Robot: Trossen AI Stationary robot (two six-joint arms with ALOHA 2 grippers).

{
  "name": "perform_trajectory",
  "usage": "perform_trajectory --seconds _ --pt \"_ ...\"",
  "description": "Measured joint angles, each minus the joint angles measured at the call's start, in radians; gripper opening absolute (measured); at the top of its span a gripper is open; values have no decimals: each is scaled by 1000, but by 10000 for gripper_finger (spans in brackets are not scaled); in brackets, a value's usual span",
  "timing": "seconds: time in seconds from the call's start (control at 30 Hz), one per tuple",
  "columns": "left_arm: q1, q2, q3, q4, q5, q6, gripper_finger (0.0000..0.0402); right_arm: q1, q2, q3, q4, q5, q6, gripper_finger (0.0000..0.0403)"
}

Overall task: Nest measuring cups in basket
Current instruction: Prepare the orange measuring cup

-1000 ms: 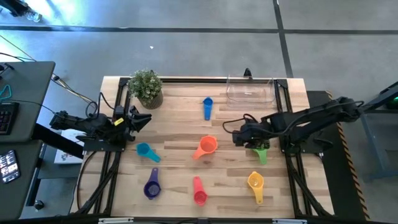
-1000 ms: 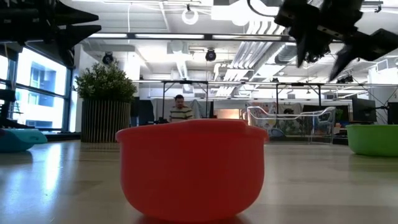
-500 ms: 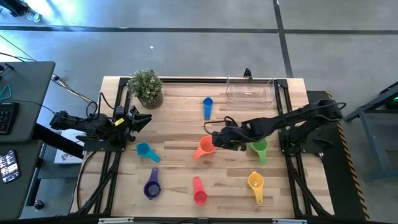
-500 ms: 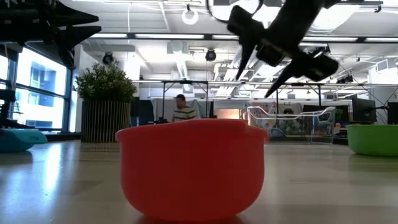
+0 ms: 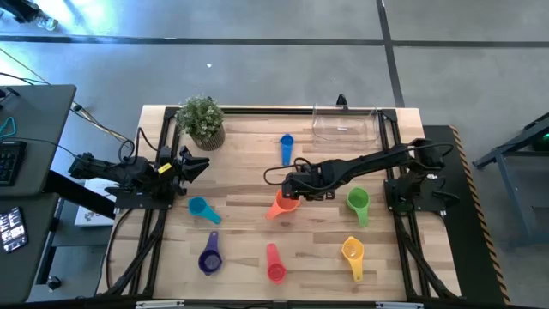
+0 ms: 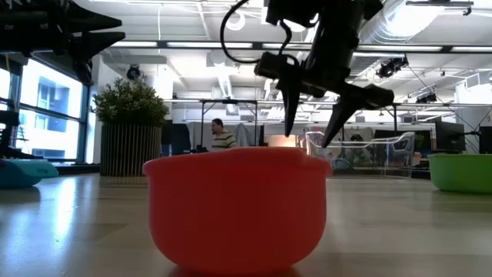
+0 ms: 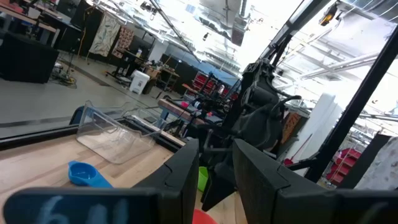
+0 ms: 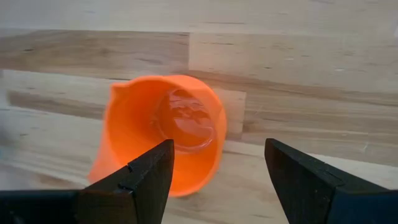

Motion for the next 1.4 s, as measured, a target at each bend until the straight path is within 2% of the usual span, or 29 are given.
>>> perform_trajectory --seconds 0.5,1.2,1.27,1.4 --pt "0 0 0 0 0 0 90 -7 57 -2 1 -8 -38 233" --pt "0 0 0 -14 -1 -2 90 -8 80 -2 27 -10 -142 17" --pt "0 0 0 -14 -1 -2 90 -9 80 -2 27 -11 -157 6" --pt "0 0 0 -14 -1 -1 90 -19 80 -2 28 -44 -205 10"
